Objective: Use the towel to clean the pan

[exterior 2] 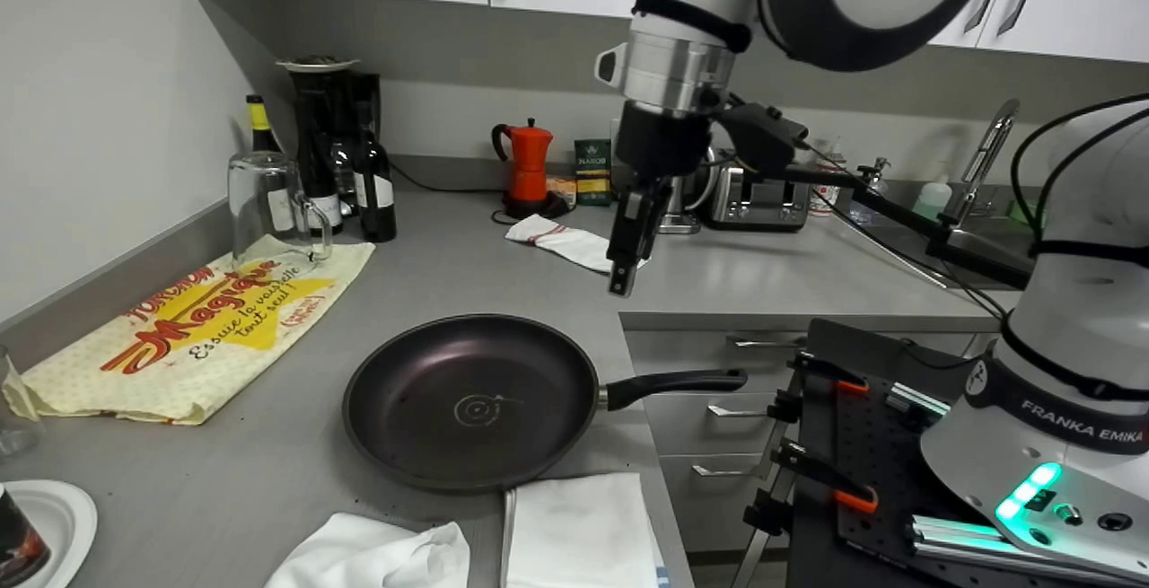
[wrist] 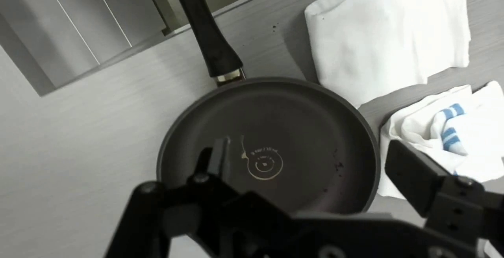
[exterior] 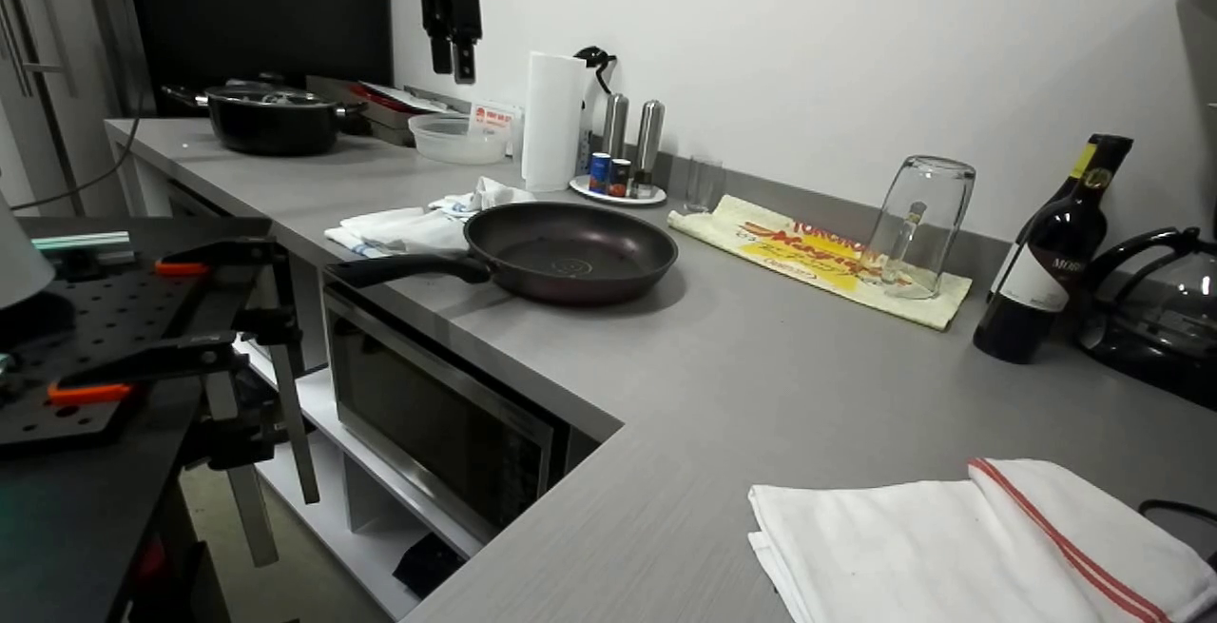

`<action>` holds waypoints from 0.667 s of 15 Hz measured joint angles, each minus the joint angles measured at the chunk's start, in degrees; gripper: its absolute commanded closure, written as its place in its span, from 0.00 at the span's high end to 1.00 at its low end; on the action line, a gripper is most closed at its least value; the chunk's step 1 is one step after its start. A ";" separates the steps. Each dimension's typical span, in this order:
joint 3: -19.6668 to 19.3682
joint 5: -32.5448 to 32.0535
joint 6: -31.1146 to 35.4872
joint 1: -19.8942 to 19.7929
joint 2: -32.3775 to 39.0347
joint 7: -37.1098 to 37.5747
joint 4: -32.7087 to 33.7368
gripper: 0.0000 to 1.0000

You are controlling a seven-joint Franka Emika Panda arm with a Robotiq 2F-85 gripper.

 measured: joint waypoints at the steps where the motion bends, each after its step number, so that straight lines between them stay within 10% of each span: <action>1: -0.63 0.27 0.62 0.59 3.48 -2.60 2.35 1.00; 10: -0.22 0.05 -3.08 2.93 31.15 -17.80 26.09 1.00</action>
